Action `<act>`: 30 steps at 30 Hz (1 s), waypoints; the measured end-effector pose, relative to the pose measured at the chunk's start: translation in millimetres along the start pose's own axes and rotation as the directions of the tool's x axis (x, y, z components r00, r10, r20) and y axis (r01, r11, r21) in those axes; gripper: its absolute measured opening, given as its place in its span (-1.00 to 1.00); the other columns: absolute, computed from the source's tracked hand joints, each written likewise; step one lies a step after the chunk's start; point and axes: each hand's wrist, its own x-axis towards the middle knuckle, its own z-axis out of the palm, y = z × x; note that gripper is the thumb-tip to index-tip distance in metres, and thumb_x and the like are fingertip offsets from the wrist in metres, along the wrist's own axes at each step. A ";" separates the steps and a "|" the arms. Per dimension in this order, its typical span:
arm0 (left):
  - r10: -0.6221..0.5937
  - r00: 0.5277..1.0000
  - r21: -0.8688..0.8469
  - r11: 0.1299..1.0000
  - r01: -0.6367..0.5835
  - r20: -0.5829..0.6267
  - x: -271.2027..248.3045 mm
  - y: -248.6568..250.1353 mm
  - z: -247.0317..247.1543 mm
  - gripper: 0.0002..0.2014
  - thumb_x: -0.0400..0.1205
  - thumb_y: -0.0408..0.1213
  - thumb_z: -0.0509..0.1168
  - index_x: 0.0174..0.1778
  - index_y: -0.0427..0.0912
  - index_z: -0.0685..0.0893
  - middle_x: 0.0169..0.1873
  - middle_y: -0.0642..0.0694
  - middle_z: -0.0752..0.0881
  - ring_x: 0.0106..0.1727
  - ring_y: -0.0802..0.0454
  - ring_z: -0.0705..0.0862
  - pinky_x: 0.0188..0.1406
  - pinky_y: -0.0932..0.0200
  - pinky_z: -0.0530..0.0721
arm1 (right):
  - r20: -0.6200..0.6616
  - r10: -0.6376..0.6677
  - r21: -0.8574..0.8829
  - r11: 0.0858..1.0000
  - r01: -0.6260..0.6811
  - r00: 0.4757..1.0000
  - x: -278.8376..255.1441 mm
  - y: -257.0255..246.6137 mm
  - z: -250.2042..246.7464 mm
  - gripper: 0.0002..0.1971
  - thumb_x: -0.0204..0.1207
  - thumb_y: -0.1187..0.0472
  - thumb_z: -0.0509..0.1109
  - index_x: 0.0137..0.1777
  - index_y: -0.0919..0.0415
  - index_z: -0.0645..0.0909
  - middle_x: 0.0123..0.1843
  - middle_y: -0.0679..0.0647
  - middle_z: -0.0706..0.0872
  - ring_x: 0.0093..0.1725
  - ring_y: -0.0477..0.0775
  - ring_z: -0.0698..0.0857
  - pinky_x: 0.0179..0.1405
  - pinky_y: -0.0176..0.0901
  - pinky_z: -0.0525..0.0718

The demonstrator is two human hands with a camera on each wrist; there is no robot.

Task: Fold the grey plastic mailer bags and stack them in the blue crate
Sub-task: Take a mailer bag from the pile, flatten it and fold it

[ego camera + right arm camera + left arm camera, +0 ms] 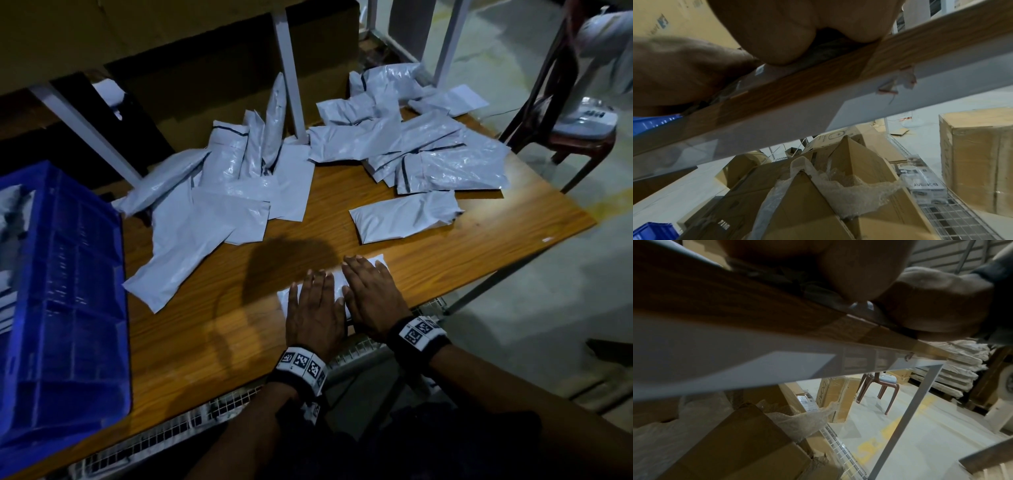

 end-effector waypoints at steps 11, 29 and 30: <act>0.007 1.000 0.001 1.000 -0.007 -0.017 2.8 -2.9 8.0 -0.31 0.82 0.06 -0.35 0.70 -0.19 0.41 0.69 -0.17 0.41 0.75 -0.14 0.29 0.71 -0.32 0.22 | -0.022 -0.021 0.016 1.000 0.021 1.000 0.5 0.6 0.2 -0.38 0.80 -0.04 -0.17 0.71 0.25 0.36 0.77 0.16 0.33 0.78 0.14 0.22 0.77 0.25 0.13; -0.079 0.990 0.012 0.997 0.078 0.120 -1.2 -6.6 -32.6 -0.29 0.75 0.28 -0.03 0.74 -0.06 0.23 0.70 -0.11 0.33 0.72 -0.11 0.27 0.69 -0.29 0.10 | 0.031 -0.008 0.078 0.997 0.006 1.000 -5.7 0.2 -11.6 -0.08 0.69 -0.37 -0.42 0.72 0.20 0.38 0.74 0.16 0.39 0.78 0.19 0.23 0.74 0.27 -0.04; -0.108 0.987 0.038 0.994 0.104 0.117 -4.8 -11.0 -36.7 -0.23 0.69 0.38 0.02 0.74 -0.02 0.25 0.67 -0.09 0.38 0.68 -0.12 0.32 0.67 -0.30 0.14 | 0.023 -0.004 0.094 0.996 0.002 1.000 -11.1 1.3 -12.5 -0.03 0.65 -0.41 -0.46 0.71 0.19 0.39 0.73 0.19 0.39 0.77 0.22 0.25 0.74 0.28 0.00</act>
